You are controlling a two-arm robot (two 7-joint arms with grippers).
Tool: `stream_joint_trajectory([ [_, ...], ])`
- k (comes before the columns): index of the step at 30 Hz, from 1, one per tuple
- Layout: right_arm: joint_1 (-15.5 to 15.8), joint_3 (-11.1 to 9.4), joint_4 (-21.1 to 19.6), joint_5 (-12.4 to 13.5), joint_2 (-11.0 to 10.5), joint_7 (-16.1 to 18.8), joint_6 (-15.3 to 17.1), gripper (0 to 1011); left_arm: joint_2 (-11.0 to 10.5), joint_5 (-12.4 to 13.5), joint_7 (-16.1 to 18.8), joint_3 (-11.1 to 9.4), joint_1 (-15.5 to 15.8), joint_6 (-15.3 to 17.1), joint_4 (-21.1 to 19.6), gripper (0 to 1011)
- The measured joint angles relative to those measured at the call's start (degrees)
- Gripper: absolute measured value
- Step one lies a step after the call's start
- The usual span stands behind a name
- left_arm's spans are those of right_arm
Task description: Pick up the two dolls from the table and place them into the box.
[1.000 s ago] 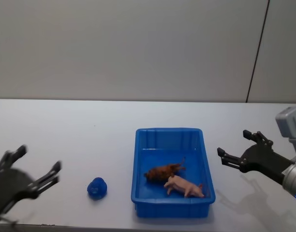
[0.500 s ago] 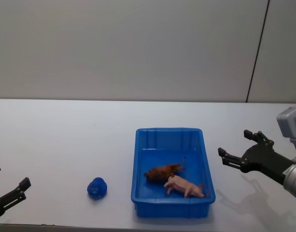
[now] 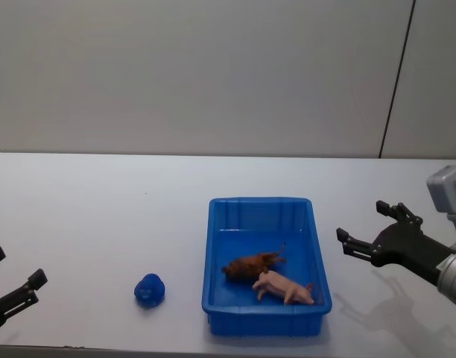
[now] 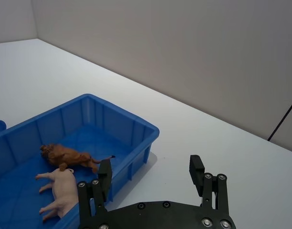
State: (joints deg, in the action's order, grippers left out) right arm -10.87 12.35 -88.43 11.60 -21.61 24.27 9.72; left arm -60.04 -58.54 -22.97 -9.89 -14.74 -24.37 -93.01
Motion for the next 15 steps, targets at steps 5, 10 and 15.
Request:
stream_joint_trajectory([
  [5, 0.00, 0.00, 0.00, 0.00, -0.02, 0.00, 0.00, 1001, 1.66, 0.34, -3.09, -0.48, 2.32, 1.35, 1.81, 1003],
  [10, 0.00, 0.00, 0.00, 0.00, -0.02, 0.00, 0.00, 1001, 3.53, 1.56, -7.00, -1.10, 5.05, 3.47, 3.76, 1003],
  [15, 0.01, -0.01, 0.00, 0.00, -0.02, 0.00, 0.00, 1000, 5.23, 3.12, -10.09, -1.74, 7.65, 5.42, 5.50, 1003],
])
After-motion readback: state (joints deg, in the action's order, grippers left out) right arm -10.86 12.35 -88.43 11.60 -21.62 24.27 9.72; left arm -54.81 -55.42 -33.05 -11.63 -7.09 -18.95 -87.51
